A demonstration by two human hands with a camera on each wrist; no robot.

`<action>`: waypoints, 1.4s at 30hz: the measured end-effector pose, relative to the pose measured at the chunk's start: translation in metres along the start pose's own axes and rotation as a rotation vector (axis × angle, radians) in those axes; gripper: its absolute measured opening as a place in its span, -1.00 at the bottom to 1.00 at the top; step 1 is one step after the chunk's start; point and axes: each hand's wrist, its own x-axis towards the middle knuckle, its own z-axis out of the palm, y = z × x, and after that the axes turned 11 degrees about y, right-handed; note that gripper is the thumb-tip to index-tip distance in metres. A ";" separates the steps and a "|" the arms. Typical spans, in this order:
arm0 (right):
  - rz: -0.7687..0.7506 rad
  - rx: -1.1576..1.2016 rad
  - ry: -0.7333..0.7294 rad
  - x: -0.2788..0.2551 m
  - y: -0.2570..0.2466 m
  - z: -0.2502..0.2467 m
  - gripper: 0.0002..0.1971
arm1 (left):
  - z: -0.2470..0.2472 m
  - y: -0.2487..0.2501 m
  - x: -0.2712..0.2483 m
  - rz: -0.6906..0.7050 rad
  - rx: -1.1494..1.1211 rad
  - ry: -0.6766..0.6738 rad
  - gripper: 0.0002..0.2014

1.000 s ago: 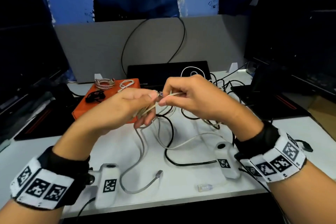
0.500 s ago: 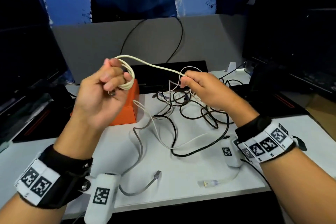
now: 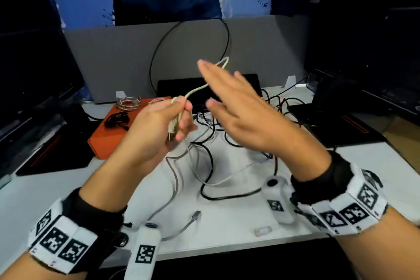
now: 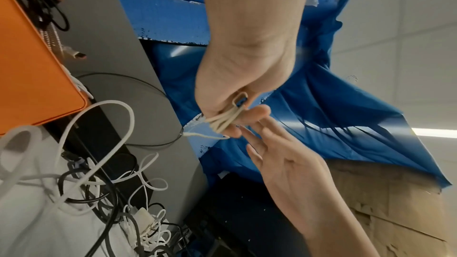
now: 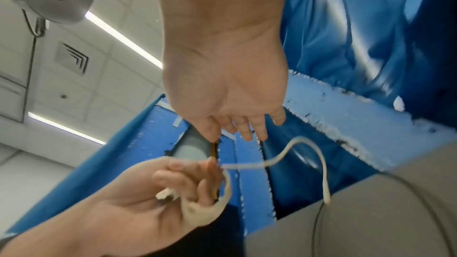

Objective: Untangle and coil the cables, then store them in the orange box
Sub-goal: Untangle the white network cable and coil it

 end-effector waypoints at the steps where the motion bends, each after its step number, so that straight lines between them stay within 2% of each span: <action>1: -0.033 0.054 0.020 -0.002 -0.007 0.006 -0.43 | 0.002 0.003 -0.005 0.001 0.003 -0.072 -0.70; 4: -0.079 0.107 0.120 -0.004 -0.010 0.017 -0.54 | 0.000 0.012 -0.011 -0.075 -0.160 -0.264 -0.68; 6: -0.054 0.134 0.155 -0.003 -0.008 0.017 -0.59 | -0.006 0.016 -0.012 -0.116 -0.279 -0.375 -0.64; 10: -0.002 0.359 0.156 -0.004 -0.012 0.013 -0.61 | -0.009 0.019 -0.015 -0.058 -0.281 -0.453 -0.61; 13: 0.051 0.551 0.094 -0.006 -0.020 0.012 -0.64 | -0.007 0.021 -0.016 0.004 -0.285 -0.403 -0.62; 17: 0.044 0.312 0.162 -0.005 -0.023 0.010 -0.62 | 0.002 0.020 -0.018 -0.017 -0.355 -0.348 -0.57; 21: 0.001 0.206 0.159 -0.006 -0.023 0.007 -0.60 | -0.001 0.024 -0.019 -0.023 -0.305 -0.392 -0.57; 24: 0.010 0.369 0.149 -0.007 -0.025 0.008 -0.59 | -0.003 0.025 -0.020 0.000 -0.330 -0.407 -0.59; 26: 0.067 0.460 0.137 -0.004 -0.022 0.010 -0.60 | 0.002 0.022 -0.020 -0.004 -0.350 -0.356 -0.58; 30: 0.042 0.250 0.129 0.000 -0.011 0.016 -0.67 | 0.007 0.023 -0.020 0.029 -0.102 -0.189 -0.57; 32: -0.003 0.169 0.126 0.000 -0.008 0.015 -0.68 | 0.004 0.026 -0.022 0.045 -0.003 -0.180 -0.60; 34: -0.038 0.242 0.149 -0.002 -0.009 0.013 -0.68 | 0.004 0.029 -0.025 0.059 -0.084 -0.215 -0.63; 37: 0.063 0.602 0.178 -0.001 -0.010 0.017 -0.66 | 0.005 0.033 -0.024 0.018 -0.384 -0.246 -0.64; 39: 0.165 0.625 0.117 0.000 -0.006 0.025 -0.70 | 0.002 0.037 -0.020 0.037 -0.507 -0.210 -0.63; 42: 0.208 0.350 -0.177 -0.005 -0.008 0.037 -0.71 | -0.003 0.035 -0.013 0.185 -0.476 -0.073 -0.66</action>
